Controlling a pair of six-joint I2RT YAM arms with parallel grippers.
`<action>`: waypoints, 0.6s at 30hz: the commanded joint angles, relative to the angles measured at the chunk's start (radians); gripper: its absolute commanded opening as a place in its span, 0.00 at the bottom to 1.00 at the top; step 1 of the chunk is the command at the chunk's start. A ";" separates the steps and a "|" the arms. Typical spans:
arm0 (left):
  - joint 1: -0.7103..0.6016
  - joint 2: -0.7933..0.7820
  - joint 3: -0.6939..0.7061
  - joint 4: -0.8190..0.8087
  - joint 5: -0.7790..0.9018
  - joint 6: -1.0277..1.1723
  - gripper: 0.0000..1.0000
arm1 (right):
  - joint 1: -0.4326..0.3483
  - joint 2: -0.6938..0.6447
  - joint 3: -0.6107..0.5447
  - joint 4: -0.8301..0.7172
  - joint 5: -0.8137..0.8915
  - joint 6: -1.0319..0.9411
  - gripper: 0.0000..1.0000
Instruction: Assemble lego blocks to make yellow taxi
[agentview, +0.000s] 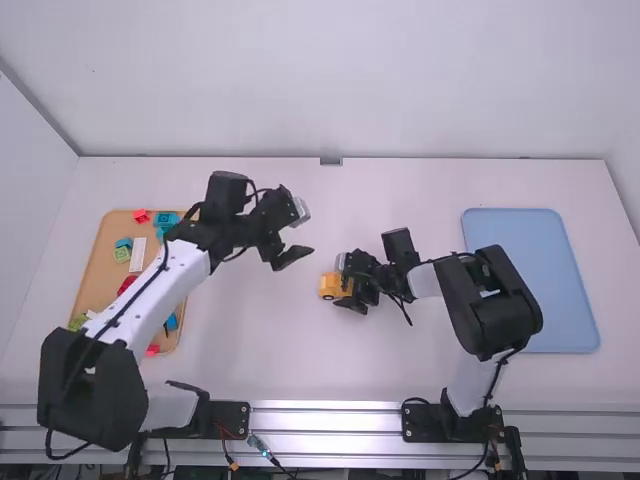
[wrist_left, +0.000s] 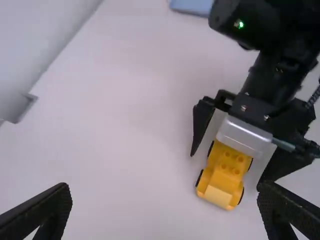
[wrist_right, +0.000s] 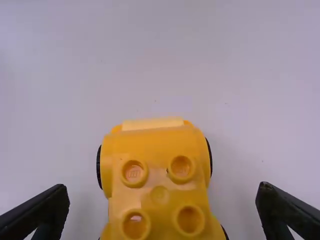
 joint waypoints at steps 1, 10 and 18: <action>0.042 -0.050 -0.040 0.047 0.034 -0.123 0.99 | 0.000 0.016 0.015 -0.001 -0.005 0.007 0.96; 0.056 -0.101 -0.153 0.230 -0.084 -0.266 0.99 | 0.005 0.038 0.017 0.023 0.000 0.008 0.96; 0.055 -0.101 -0.153 0.227 -0.084 -0.263 0.99 | 0.014 0.098 0.075 0.000 -0.021 -0.005 0.87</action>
